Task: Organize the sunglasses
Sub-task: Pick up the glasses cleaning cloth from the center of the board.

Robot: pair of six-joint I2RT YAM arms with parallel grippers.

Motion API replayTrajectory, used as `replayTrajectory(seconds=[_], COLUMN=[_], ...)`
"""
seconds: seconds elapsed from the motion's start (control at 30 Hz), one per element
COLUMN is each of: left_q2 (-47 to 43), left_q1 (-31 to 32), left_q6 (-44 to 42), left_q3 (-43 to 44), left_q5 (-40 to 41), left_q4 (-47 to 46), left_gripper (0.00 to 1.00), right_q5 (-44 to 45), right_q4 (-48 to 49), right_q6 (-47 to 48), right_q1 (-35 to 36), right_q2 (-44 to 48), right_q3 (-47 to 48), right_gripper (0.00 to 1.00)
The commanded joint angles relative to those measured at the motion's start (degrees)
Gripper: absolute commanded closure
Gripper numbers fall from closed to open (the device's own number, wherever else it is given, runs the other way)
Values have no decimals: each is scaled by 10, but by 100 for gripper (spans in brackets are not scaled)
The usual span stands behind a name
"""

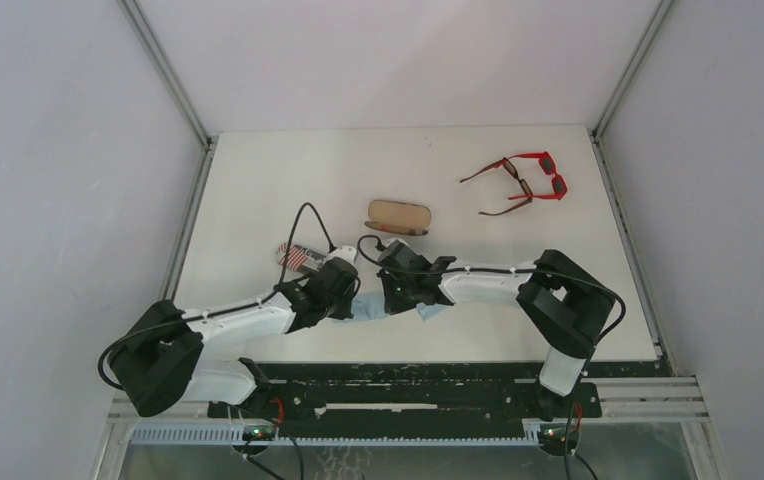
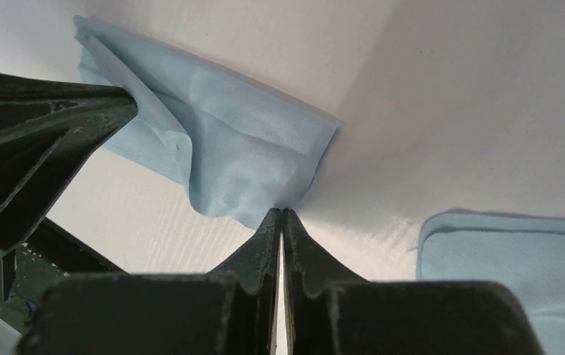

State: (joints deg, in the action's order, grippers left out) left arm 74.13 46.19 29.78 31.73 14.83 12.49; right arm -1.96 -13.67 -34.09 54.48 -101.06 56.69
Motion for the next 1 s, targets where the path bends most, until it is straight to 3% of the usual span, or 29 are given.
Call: replayTrajectory(seconds=[0.0, 0.5, 0.73, 0.97], left_q2=[-10, -61, -75, -143], left_q1=[-3, -8, -6, 4], left_q6=[-3, -11, -45, -108], left_q3=[11, -5, -32, -64], left_q5=[10, -4, -44, -60], left_q4=[-18, -30, -76, -102], left_gripper=[100, 100, 65, 51], right_q5=[21, 30, 8, -22], right_q4=[11, 28, 38, 47], right_q6=[7, 9, -3, -15], right_q1=[-2, -10, -19, -35], right_q2=[51, 80, 66, 64], right_q3=[-9, -31, -31, -32], right_gripper=[100, 100, 100, 100])
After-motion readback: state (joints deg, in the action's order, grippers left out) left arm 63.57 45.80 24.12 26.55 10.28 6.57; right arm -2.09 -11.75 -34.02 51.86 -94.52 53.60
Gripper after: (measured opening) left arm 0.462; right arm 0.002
